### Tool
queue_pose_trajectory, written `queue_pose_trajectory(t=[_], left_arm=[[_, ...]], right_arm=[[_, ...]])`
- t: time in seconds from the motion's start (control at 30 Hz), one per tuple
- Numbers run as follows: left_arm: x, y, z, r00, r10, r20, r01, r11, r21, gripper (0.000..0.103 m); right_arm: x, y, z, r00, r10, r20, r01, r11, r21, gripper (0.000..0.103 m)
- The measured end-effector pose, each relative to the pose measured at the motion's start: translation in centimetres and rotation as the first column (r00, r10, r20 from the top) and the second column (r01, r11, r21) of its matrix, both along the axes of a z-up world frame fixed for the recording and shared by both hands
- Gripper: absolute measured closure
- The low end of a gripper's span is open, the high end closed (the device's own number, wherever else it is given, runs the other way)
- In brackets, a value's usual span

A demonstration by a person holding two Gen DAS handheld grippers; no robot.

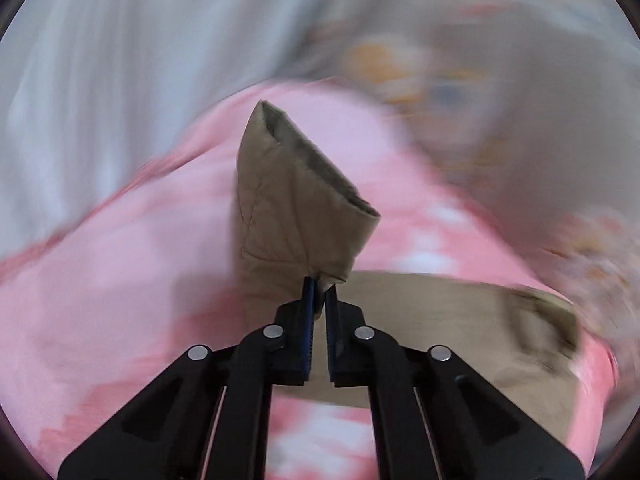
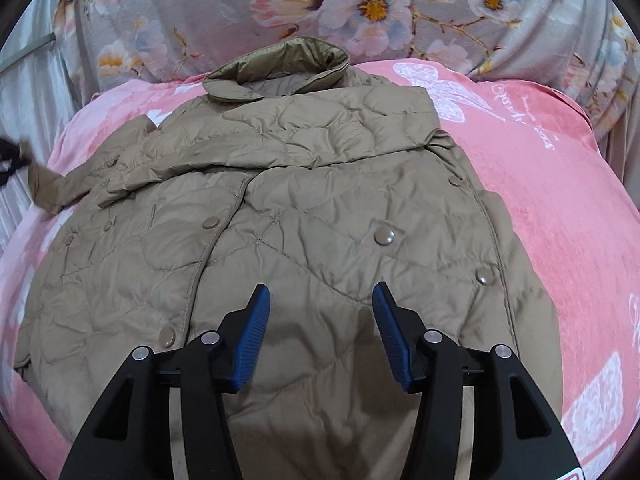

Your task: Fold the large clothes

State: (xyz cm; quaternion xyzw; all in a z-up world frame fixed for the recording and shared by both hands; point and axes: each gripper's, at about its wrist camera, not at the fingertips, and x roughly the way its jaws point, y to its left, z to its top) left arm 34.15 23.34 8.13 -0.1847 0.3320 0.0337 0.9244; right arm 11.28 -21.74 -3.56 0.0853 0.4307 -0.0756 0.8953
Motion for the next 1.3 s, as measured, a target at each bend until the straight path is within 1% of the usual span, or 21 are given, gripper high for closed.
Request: queue_pose_trajectory(t=[0.03, 0.1, 0.13, 0.23, 0.3, 0.37, 0.43, 0.53, 0.6, 0.63, 0.67, 0.73, 0.8, 0.87, 0.9, 0.93, 1.03, 1.13, 1.2, 1.27, 1.3], left_arm=[[-0.3, -3.3, 1.9, 0.997, -0.074, 0.038, 0.073, 0.997, 0.019, 0.099], [-1.8, -11.3, 5.0, 0.964, -0.242, 0.107, 0.236, 0.97, 0.065, 0.099], [-2.4, -13.9, 5.6, 0.948, -0.295, 0.119, 0.288, 0.955, 0.071, 0.099], [-4.4, -23.6, 5.6, 0.867, -0.487, 0.106, 0.485, 0.873, 0.046, 0.098], [-5.8, -28.5, 4.2, 0.829, -0.553, 0.082, 0.552, 0.833, 0.038, 0.097], [-6.5, -32.8, 1.6, 0.802, -0.596, 0.036, 0.595, 0.803, 0.032, 0.085], [-6.1, -35.3, -0.9, 0.79, -0.612, -0.028, 0.613, 0.79, -0.001, 0.046], [-6.4, -36.4, -4.0, 0.798, -0.601, -0.039, 0.6, 0.799, -0.049, 0.025], [-7.0, -35.5, -4.5, 0.795, -0.605, -0.034, 0.601, 0.794, -0.09, 0.012], [-7.2, -34.4, -4.5, 0.798, -0.602, -0.027, 0.595, 0.794, -0.125, 0.009], [-7.5, -33.0, -4.7, 0.804, -0.595, -0.004, 0.587, 0.793, -0.164, 0.009], [-7.7, -30.7, -4.4, 0.822, -0.569, 0.023, 0.564, 0.807, -0.176, 0.008], [-6.9, -27.8, -4.2, 0.86, -0.509, 0.023, 0.506, 0.849, -0.152, 0.008], [-5.5, -24.6, -4.6, 0.903, -0.43, 0.005, 0.425, 0.891, -0.159, 0.008], [-4.6, -23.0, -5.0, 0.918, -0.397, -0.016, 0.388, 0.904, -0.182, 0.008], [-3.5, -20.8, -5.9, 0.933, -0.357, -0.042, 0.338, 0.912, -0.234, 0.008], [-1.8, -16.7, -8.0, 0.956, -0.281, -0.089, 0.236, 0.911, -0.338, 0.009], [-0.1, -13.9, -10.1, 0.964, -0.229, -0.136, 0.164, 0.912, -0.375, 0.011], [0.8, -12.9, -11.5, 0.965, -0.209, -0.158, 0.129, 0.905, -0.405, 0.011], [1.6, -12.2, -12.6, 0.965, -0.197, -0.174, 0.104, 0.894, -0.436, 0.011], [1.7, -12.0, -13.0, 0.964, -0.195, -0.178, 0.097, 0.889, -0.447, 0.011]], right_arm=[[-0.2, 0.0, 0.1, 1.0, -0.004, 0.001, 0.004, 1.0, 0.001, 0.051], [-0.6, -0.2, 0.4, 1.0, -0.011, 0.009, 0.011, 1.0, -0.005, 0.051], [-0.8, -0.3, 0.5, 1.0, -0.015, 0.014, 0.015, 1.0, -0.011, 0.051], [-1.3, -0.9, 0.5, 0.999, -0.024, 0.023, 0.024, 0.999, -0.031, 0.05], [-1.6, -1.7, 0.3, 0.999, -0.032, 0.022, 0.033, 0.999, -0.025, 0.05], [-1.9, -2.7, 0.0, 0.999, -0.05, 0.016, 0.05, 0.999, -0.013, 0.05], [-2.5, -3.7, -0.3, 0.998, -0.067, 0.008, 0.067, 0.998, 0.002, 0.05], [-3.1, -4.8, -0.5, 0.997, -0.072, 0.01, 0.072, 0.997, 0.035, 0.05], [-3.2, -5.4, -0.3, 0.997, -0.074, 0.018, 0.073, 0.996, 0.044, 0.05], [-3.0, -5.7, 0.0, 0.997, -0.078, 0.024, 0.077, 0.996, 0.045, 0.049], [-2.8, -5.9, 0.3, 0.996, -0.082, 0.032, 0.08, 0.996, 0.047, 0.048], [-1.6, -6.7, 1.1, 0.995, -0.084, 0.059, 0.08, 0.994, 0.072, 0.044], [0.0, -7.3, 1.8, 0.993, -0.08, 0.084, 0.07, 0.991, 0.111, 0.044], [2.1, -8.0, 2.3, 0.992, -0.076, 0.099, 0.061, 0.988, 0.144, 0.044], [3.5, -8.2, 2.4, 0.992, -0.078, 0.103, 0.062, 0.986, 0.156, 0.044], [4.8, -8.4, 2.3, 0.991, -0.081, 0.102, 0.064, 0.985, 0.163, 0.044], [8.6, -9.0, 1.4, 0.993, -0.094, 0.068, 0.077, 0.973, 0.218, 0.044], [11.1, -9.4, -0.3, 0.994, -0.11, 0.016, 0.102, 0.96, 0.262, 0.044], [11.9, -9.1, -1.3, 0.994, -0.11, -0.006, 0.108, 0.959, 0.263, 0.045], [12.5, -8.6, -1.8, 0.996, -0.092, -0.008, 0.091, 0.958, 0.272, 0.069], [12.7, -8.5, -1.8, 0.997, -0.08, -0.013, 0.08, 0.957, 0.278, 0.089]])
